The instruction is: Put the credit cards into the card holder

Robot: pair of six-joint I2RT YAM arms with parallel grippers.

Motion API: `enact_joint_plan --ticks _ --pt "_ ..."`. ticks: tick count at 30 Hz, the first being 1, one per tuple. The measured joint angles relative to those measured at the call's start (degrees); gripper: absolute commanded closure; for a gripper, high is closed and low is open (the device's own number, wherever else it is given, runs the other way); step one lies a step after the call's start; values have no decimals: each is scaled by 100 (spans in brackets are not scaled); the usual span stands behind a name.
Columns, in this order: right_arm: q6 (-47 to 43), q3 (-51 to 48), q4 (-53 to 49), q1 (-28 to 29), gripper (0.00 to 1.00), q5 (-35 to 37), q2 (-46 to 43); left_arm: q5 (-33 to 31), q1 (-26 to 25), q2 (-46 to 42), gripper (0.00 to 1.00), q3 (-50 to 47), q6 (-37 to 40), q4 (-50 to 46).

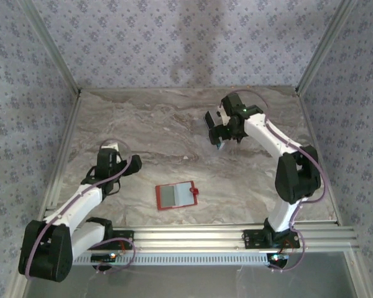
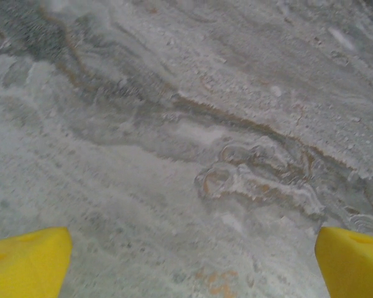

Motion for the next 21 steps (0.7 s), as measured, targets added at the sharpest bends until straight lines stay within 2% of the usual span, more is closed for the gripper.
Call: enact_joint_plan --ticks 4,11,21 --pt "-79 94 -9 66 1 343 238 46 -26 52 1 0 42 129" --pt "-295 92 39 358 3 1462 481 92 -26 35 1 -52 39 149" --pt "-372 59 166 647 6 2509 511 348 -26 264 1 -111 61 280"
